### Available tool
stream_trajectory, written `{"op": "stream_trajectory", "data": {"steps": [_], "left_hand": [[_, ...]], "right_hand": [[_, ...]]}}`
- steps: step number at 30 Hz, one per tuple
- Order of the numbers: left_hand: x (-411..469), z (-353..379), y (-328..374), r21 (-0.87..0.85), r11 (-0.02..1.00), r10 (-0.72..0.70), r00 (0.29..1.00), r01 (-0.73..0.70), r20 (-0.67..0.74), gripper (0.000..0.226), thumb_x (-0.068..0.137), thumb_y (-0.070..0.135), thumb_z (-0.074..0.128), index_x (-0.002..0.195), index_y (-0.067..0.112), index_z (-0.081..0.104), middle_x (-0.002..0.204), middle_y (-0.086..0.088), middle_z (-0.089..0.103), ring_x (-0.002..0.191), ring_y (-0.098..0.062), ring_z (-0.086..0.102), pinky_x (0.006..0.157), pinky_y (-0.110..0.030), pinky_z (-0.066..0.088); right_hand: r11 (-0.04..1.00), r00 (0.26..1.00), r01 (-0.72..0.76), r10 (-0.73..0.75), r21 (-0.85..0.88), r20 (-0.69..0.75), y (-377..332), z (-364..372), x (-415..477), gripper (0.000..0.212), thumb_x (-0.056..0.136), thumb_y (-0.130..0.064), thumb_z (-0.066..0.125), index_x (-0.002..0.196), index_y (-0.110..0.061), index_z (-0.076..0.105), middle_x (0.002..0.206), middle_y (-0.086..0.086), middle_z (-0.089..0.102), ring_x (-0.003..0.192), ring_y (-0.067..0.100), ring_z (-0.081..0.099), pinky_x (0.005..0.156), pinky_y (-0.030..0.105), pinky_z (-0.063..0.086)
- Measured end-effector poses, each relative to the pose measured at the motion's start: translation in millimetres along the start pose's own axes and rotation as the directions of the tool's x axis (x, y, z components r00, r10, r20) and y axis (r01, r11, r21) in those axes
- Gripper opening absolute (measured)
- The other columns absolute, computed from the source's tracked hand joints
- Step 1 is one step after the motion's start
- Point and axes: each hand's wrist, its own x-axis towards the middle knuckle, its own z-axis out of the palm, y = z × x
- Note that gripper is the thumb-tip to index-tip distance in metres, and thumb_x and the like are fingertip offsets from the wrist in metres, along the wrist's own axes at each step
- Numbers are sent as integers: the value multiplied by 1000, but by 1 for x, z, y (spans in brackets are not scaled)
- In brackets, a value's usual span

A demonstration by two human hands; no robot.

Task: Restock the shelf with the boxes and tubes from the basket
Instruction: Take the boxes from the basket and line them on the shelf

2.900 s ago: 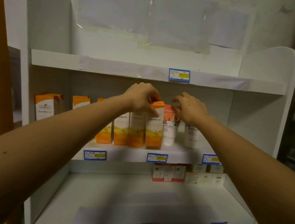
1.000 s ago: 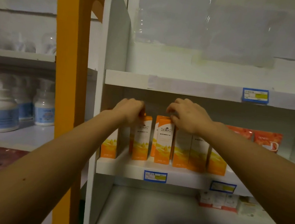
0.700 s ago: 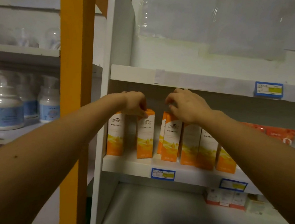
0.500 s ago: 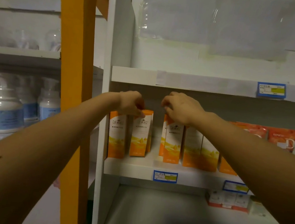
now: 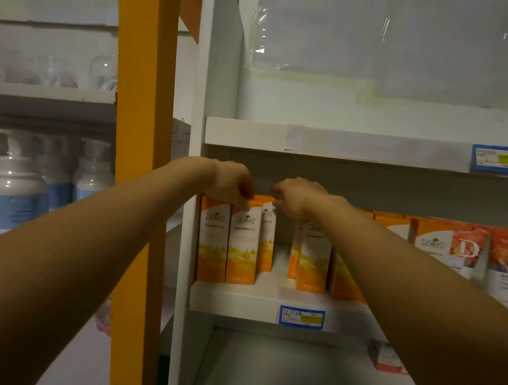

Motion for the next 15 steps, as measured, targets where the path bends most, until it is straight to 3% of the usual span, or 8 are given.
{"op": "stream_trajectory", "data": {"steps": [8,12,15], "left_hand": [[3,6,-2,170,985,47,997,-35,-67,33,94,32,48,123,20,59,121,-5,63,116,-23,54,107,-43,30],[5,13,-5,103,993,70,987,-56,-145,37,93,38,46,114,14,65,107,-8,68,97,-20,62,94,-35,46],[2,13,-7,-57,995,61,966,-78,-251,39,93,37,46,113,9,64,108,-12,68,99,-24,65,90,-35,53]], "right_hand": [[1000,999,-2,1,11,49,-9,1,11,36,93,-38,48,118,-15,58,121,8,60,112,27,55,99,40,40],[998,998,25,-29,61,56,-14,-6,17,25,89,-29,55,108,-15,64,109,7,65,98,24,60,87,36,47],[991,997,48,-55,125,57,-16,-8,23,26,89,-29,55,108,-15,66,109,8,67,98,25,62,91,38,52]]}}
